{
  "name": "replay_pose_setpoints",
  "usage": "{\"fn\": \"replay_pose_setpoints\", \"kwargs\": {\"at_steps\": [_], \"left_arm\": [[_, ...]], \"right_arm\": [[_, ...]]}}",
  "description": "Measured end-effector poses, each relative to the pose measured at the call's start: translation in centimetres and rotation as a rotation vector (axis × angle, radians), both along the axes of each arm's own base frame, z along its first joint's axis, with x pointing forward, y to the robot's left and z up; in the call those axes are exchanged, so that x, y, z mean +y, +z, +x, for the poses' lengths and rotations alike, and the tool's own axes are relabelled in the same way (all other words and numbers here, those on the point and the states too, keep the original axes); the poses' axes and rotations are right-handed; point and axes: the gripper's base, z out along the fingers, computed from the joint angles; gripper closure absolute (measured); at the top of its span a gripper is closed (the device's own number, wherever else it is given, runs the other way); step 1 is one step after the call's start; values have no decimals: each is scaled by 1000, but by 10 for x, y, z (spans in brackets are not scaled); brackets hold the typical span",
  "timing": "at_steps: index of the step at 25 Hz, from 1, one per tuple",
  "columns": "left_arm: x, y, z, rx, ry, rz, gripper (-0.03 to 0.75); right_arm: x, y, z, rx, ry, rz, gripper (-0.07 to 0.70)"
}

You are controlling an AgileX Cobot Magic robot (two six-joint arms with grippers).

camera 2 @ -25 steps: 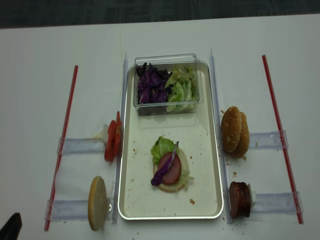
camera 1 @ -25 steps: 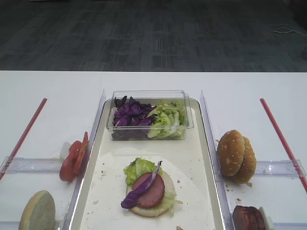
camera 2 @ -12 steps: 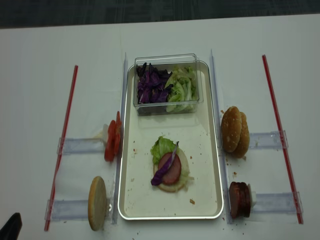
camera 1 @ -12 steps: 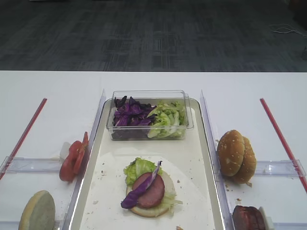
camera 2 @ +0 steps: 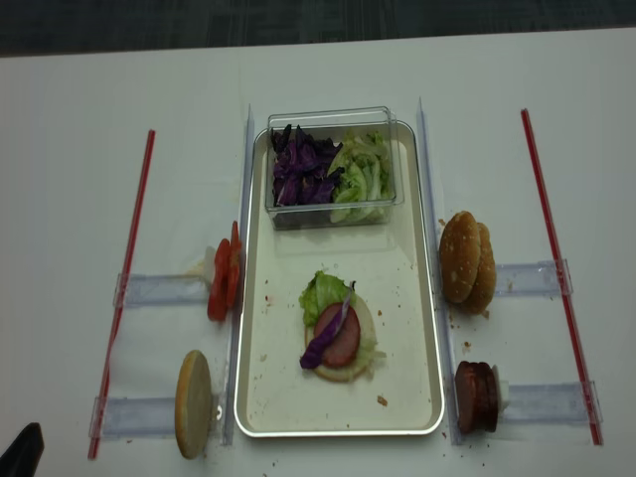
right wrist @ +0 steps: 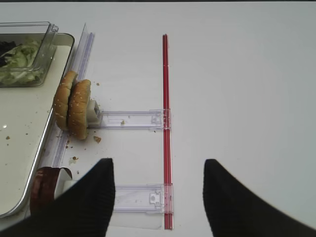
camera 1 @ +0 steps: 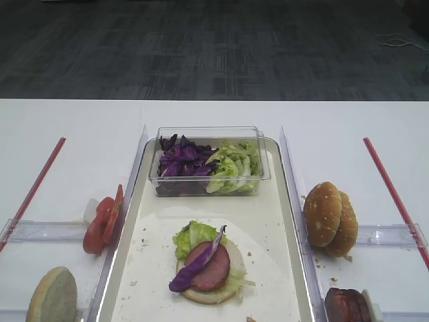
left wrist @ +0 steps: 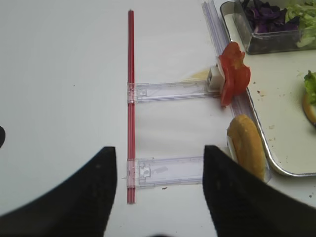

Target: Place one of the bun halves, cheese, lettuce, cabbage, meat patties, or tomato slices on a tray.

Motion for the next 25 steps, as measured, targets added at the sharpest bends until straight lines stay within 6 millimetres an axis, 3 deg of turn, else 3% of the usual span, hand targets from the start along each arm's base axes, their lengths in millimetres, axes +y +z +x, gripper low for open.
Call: {"fn": "replay_pose_setpoints", "kwargs": {"at_steps": [25], "left_arm": [[0, 0, 0, 0, 0, 0, 318]], "right_arm": [[0, 0, 0, 0, 0, 0, 225]]}}
